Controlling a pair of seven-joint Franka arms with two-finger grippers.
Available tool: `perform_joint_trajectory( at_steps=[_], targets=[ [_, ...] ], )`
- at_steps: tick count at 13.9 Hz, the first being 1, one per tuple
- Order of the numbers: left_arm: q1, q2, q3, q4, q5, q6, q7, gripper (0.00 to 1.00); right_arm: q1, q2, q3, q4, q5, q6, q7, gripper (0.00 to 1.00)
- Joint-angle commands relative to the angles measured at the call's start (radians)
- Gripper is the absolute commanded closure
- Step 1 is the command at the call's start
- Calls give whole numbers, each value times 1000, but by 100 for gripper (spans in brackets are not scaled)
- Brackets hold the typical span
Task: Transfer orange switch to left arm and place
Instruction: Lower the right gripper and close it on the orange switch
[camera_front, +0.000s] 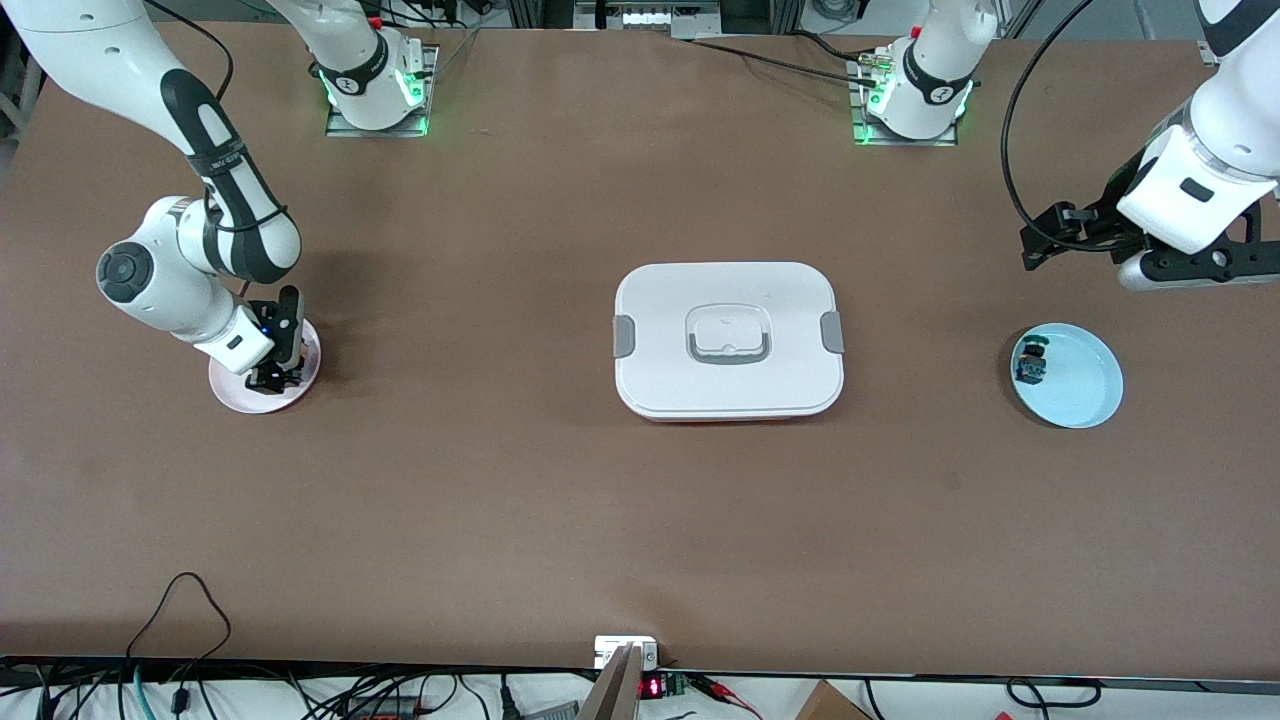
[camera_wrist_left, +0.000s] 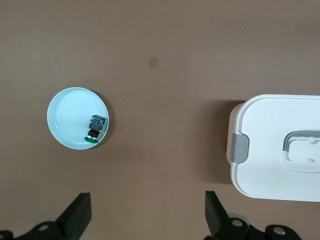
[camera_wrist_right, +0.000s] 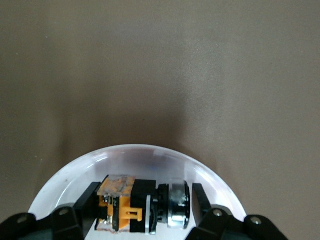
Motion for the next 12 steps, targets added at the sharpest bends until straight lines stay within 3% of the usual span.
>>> perform_joint_trajectory(
  at_steps=[1,4,6,8,12],
  targets=[
    [1,17,-1,36,3,-24,-9,0,-2,-4,3,-10,1,19,-27,47],
    [1,17,-1,36,3,-24,-8,0,-5,-7,3,-7,1,19,-33,76],
    [1,17,-1,36,3,-24,-8,0,-5,-18,4,-3,1,9,-35,90],
    [3,17,-1,36,3,-24,-8,0,1,-40,4,17,1,-30,-33,94],
    [1,17,-1,36,3,-24,-8,0,6,-82,20,140,1,-309,-32,98]
  ],
)
